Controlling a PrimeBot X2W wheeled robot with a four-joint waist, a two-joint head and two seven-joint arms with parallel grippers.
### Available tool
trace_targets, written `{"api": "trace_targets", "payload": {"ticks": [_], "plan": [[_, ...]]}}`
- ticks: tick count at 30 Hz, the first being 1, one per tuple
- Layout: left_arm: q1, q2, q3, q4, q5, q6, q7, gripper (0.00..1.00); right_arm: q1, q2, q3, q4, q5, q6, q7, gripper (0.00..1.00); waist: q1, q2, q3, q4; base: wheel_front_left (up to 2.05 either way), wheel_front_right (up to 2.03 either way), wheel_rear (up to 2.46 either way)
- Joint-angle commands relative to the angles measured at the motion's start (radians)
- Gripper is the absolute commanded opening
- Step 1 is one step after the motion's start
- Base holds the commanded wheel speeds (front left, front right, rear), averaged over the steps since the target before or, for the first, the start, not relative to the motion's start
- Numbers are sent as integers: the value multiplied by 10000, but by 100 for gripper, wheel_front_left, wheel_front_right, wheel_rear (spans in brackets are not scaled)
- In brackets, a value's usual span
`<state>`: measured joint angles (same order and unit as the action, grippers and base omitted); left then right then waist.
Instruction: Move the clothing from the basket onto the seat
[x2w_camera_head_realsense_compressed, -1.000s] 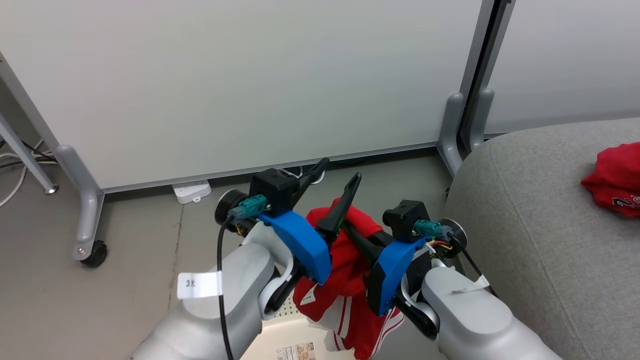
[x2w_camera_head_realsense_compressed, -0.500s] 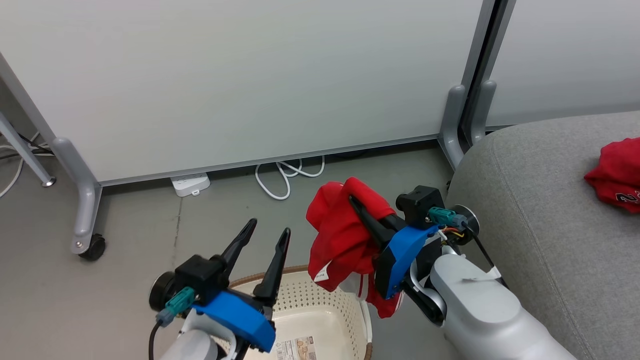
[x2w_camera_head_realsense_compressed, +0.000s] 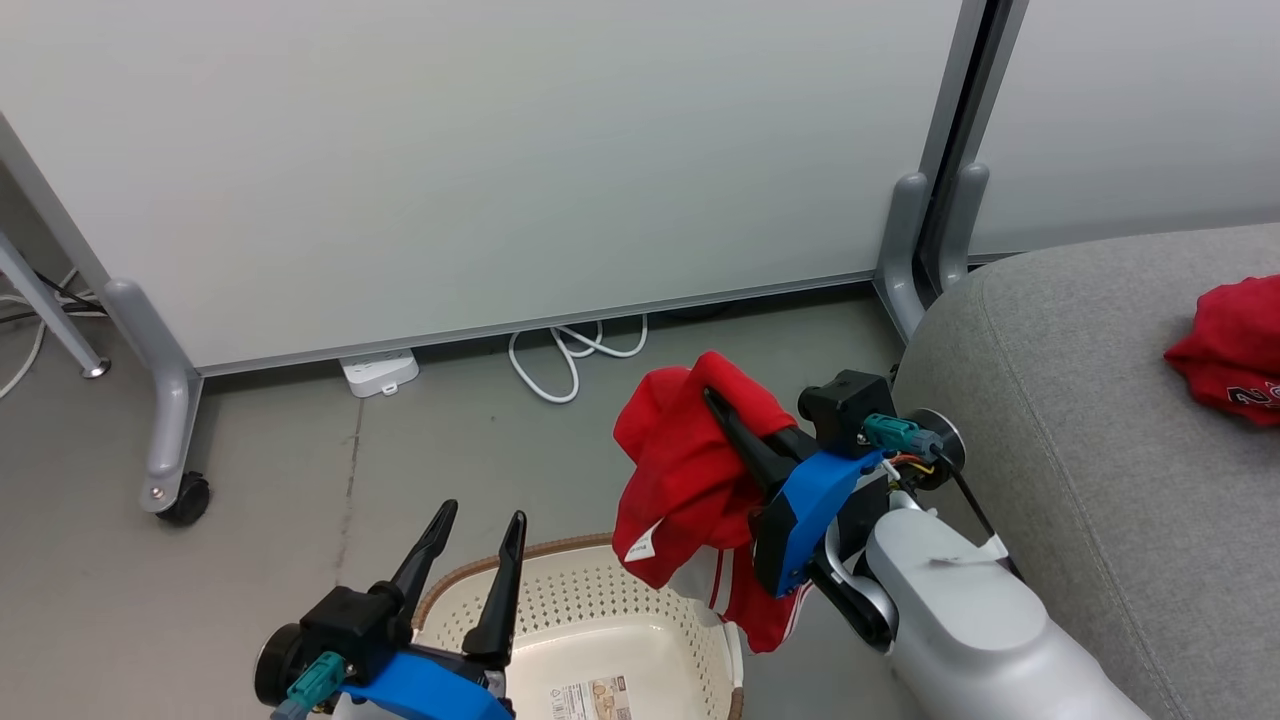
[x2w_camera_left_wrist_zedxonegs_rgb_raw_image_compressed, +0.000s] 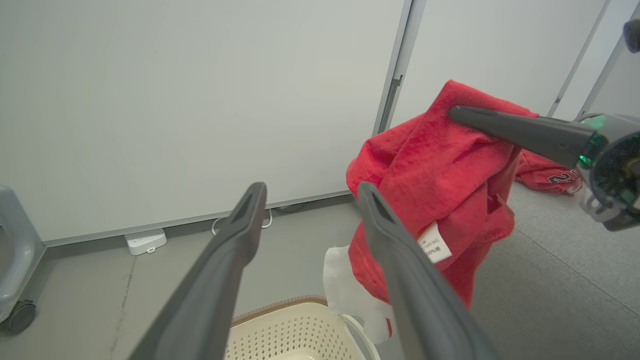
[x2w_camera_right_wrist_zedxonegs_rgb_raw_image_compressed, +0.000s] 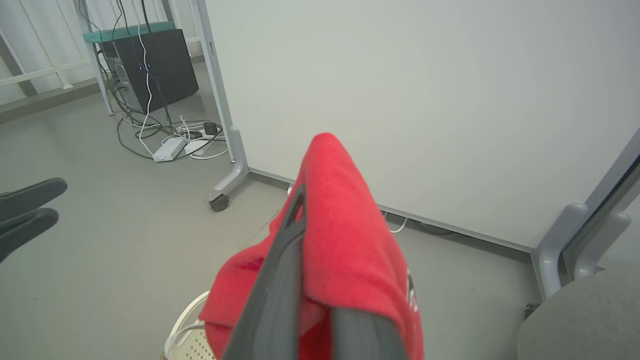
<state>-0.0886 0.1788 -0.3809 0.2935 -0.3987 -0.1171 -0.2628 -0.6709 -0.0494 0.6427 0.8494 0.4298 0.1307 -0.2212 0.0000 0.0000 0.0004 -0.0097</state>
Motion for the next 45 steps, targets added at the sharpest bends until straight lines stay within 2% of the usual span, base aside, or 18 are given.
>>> {"api": "trace_targets", "payload": {"ticks": [1,13,20,45], "plan": [[108,-87,146,-38,93,-67,-30,100,180,-19,-47,-86,-44,1,30,0,0,0,-5,-4,0,0,0],[373,-413,565,18,394,-160,-30,100,317,-19,-275,-295,-250,1,193,0,0,0,18,-155,0,0,0],[338,-381,648,-36,455,-141,-30,100,322,-21,-429,-425,-396,1,272,0,0,0,151,-614,0,0,0],[-408,-139,647,-110,659,-142,-30,100,201,-15,-969,-852,-603,1,198,0,0,0,1162,-4539,0,0,0]]}}
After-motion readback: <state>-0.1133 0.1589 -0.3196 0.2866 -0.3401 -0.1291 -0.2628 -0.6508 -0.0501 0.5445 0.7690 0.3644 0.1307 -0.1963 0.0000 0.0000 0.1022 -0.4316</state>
